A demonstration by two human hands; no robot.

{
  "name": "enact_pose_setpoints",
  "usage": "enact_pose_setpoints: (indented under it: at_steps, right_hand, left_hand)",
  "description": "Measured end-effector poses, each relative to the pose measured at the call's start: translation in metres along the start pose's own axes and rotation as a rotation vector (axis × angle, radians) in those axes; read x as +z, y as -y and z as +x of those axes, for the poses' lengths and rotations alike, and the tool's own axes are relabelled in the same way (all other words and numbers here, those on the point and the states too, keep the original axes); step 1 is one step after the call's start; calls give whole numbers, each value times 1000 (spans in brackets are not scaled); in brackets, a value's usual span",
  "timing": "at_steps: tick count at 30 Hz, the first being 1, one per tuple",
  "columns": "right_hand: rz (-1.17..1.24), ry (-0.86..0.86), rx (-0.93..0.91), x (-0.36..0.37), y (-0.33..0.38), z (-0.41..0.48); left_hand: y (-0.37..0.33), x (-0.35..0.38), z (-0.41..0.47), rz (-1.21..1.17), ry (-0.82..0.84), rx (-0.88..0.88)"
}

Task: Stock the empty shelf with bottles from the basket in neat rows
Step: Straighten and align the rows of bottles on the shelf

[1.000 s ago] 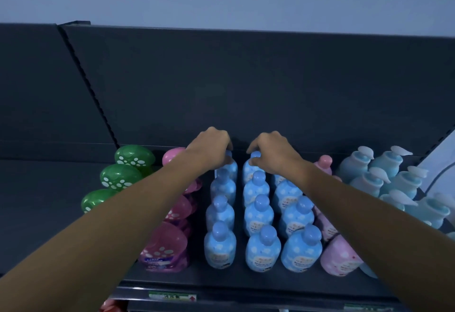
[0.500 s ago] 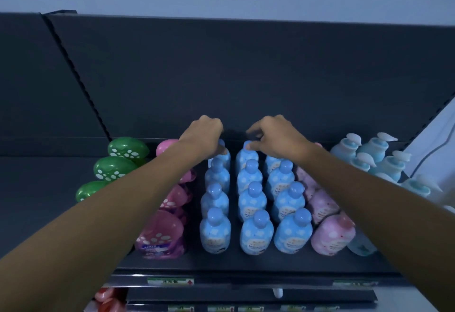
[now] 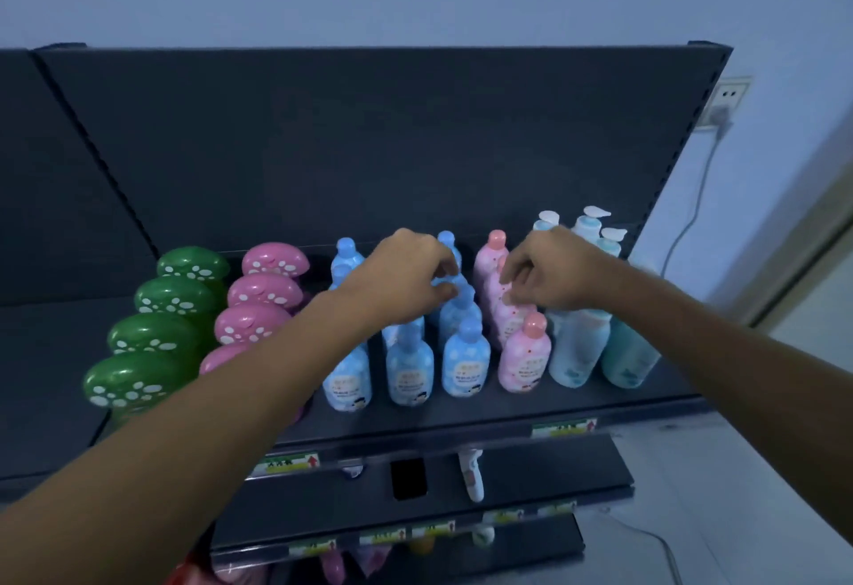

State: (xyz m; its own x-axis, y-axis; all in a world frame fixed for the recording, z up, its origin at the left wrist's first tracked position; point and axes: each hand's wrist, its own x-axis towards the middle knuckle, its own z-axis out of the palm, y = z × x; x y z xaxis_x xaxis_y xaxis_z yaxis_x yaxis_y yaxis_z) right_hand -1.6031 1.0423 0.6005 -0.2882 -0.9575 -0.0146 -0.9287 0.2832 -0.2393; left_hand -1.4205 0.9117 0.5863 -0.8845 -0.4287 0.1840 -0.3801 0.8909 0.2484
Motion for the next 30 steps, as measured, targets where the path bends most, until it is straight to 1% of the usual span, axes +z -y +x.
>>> enact_pose_setpoints:
  at_steps: [2,5,11,19,22,25,28,30]
  right_hand:
    - [-23,65,-8,6,-11,-7]
    - [-46,104,-72,16,-23,-13]
    - [-96,60,-193,29,-36,-18]
    - [-92,49,-229,30,-38,-15]
    - [-78,78,-228,29,-39,-13]
    - [-7,109,-215,18,-39,-7]
    - [26,-5,-196,3,-40,10]
    - [14,-73,-163,-4,-43,24]
  left_hand:
    - [-8,11,1,14,40,11]
    - [-18,29,2,17,84,-7]
    - [-34,43,9,-33,144,-76]
    - [-38,41,13,-37,192,-114]
    - [-37,39,13,-44,201,-114]
    - [-37,39,13,-69,200,-105]
    - [-37,36,15,-68,212,-107]
    - [-33,31,22,-62,155,-142]
